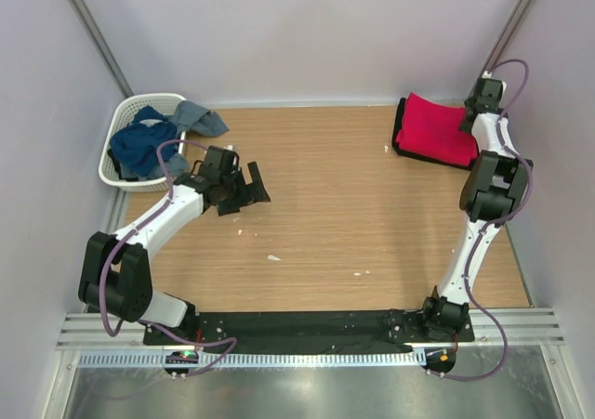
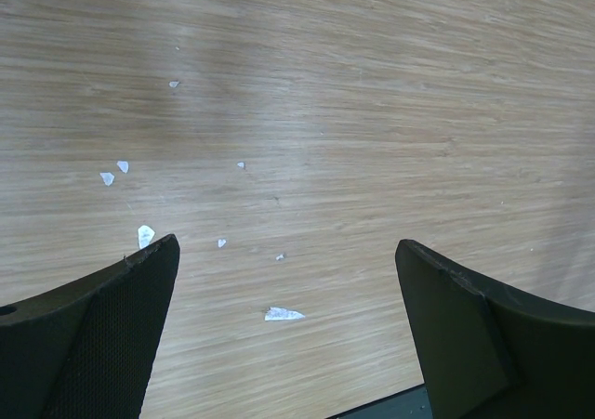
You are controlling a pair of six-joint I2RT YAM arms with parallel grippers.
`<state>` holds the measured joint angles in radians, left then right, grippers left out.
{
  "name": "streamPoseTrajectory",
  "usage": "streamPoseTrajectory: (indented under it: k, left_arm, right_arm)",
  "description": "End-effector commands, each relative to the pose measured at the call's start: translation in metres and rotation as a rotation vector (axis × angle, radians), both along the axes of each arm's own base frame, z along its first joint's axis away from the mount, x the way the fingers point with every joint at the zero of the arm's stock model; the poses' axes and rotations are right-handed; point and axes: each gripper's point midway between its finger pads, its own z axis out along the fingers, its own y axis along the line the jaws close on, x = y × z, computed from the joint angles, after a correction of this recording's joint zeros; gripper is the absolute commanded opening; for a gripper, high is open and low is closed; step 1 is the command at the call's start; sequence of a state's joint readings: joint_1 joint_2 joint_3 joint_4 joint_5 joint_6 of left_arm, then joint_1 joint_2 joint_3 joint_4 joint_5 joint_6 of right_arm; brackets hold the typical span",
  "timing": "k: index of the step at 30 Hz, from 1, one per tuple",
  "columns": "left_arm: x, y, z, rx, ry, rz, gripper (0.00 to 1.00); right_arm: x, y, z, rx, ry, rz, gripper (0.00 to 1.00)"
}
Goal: Fold and stack the t-shirts
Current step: Neatly place the folded tshirt to the corner
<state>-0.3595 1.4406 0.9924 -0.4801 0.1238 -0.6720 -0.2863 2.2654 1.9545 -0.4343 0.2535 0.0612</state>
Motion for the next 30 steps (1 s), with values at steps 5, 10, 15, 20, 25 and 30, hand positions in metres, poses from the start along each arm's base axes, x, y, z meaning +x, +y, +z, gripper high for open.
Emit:
streamPoseTrajectory:
  k: [5, 10, 15, 20, 25, 30]
  left_arm:
    - [0.007, 0.000, 0.021, -0.010, -0.061, -0.009, 1.00]
    - [0.008, 0.009, 0.032, 0.026, -0.093, 0.002, 1.00]
    - [0.009, 0.007, 0.051, -0.001, -0.136, 0.016, 1.00]
    - [0.012, 0.015, 0.065, 0.003, -0.180, 0.046, 1.00]
    - [0.009, 0.006, 0.082, -0.049, -0.159, 0.001, 1.00]
    - [0.008, 0.012, 0.082, -0.042, -0.173, 0.048, 1.00]
  right_arm:
    - [0.010, -0.014, 0.091, -0.015, -0.204, -0.046, 0.69]
    - [0.003, 0.010, 0.149, 0.040, -0.301, 0.004, 0.81]
    - [0.023, 0.043, 0.148, 0.142, -0.346, 0.127, 0.83]
    - [0.039, 0.039, 0.095, 0.170, -0.283, 0.076, 0.82]
    - [0.026, 0.007, 0.019, 0.091, -0.176, -0.093, 0.91]
    - [0.027, -0.001, -0.016, 0.173, -0.163, -0.102, 0.91]
